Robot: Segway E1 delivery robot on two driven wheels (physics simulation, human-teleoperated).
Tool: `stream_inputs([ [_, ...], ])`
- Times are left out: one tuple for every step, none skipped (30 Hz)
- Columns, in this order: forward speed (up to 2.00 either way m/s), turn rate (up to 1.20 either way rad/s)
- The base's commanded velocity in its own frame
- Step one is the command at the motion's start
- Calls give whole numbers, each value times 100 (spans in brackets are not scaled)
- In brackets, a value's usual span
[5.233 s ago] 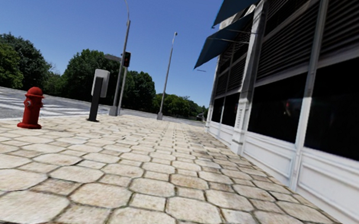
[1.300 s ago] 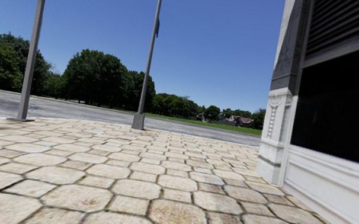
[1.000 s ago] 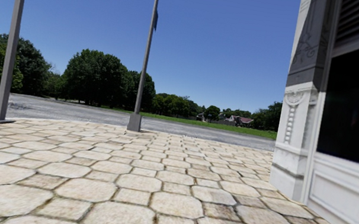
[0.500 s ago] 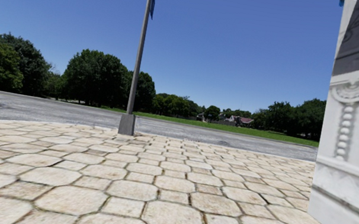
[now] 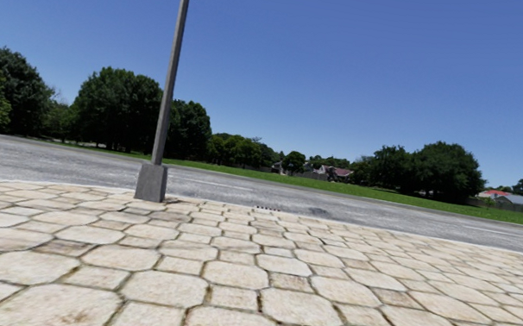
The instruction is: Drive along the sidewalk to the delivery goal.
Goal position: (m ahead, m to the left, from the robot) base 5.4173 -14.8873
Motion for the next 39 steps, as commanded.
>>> stream_inputs([
  [199, -67],
  [187, -67],
  [187, -67],
  [174, -67],
  [168, -67],
  [168, -67],
  [167, -67],
  [167, -67],
  [167, -67],
  [167, -67],
  [167, -67],
  [167, -67],
  [167, -67],
  [167, -67],
  [167, -67],
  [167, -67],
  [167, -67],
  [167, -67],
  [167, -67],
  [167, -67],
  [167, -67],
  [167, -67],
  [167, -67],
  [167, -67],
  [167, -67],
  [167, -67],
  [167, -67],
  [167, -67],
  [167, -67],
  [167, -67],
  [167, -67],
  [167, -67],
  [167, -67],
  [167, -67],
  [167, -67],
  [167, -67],
  [167, -67],
  [167, -67],
  [167, -67],
])
